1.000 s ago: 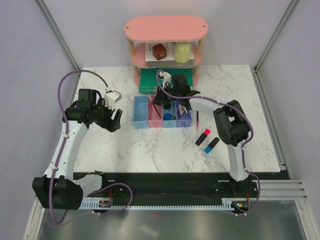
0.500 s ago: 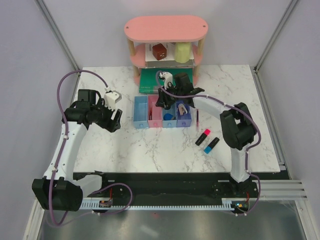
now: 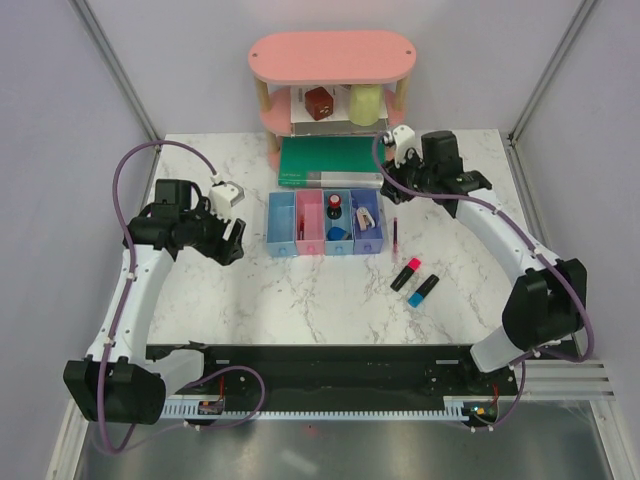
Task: Sort the stationery into containers
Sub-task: Place the pen in the storage box, then pick up the pen from the center of the board, then place the pen in the storage box.
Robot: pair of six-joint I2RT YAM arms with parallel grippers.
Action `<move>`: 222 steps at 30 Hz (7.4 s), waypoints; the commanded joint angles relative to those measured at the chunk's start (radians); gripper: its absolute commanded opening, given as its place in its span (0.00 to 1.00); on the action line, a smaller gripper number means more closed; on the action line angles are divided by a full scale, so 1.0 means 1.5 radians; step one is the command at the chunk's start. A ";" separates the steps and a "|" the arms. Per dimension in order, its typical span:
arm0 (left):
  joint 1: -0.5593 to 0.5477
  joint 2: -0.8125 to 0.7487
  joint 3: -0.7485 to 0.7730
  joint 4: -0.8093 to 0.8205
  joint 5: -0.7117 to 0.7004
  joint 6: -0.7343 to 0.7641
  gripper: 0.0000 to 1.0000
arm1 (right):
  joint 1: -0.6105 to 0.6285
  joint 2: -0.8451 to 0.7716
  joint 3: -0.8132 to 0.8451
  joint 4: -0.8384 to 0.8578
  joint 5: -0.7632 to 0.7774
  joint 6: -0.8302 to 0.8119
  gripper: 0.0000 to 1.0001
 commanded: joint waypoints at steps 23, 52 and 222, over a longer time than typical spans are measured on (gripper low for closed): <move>0.002 -0.019 0.042 -0.022 -0.023 0.063 0.82 | -0.042 0.211 -0.079 -0.081 0.003 -0.081 0.41; 0.001 -0.033 0.050 -0.025 0.004 0.052 0.82 | -0.075 0.128 -0.090 -0.089 0.116 -0.094 0.03; -0.314 0.533 0.424 -0.001 -0.134 -0.275 0.54 | 0.105 -0.153 -0.290 -0.077 0.273 -0.029 0.98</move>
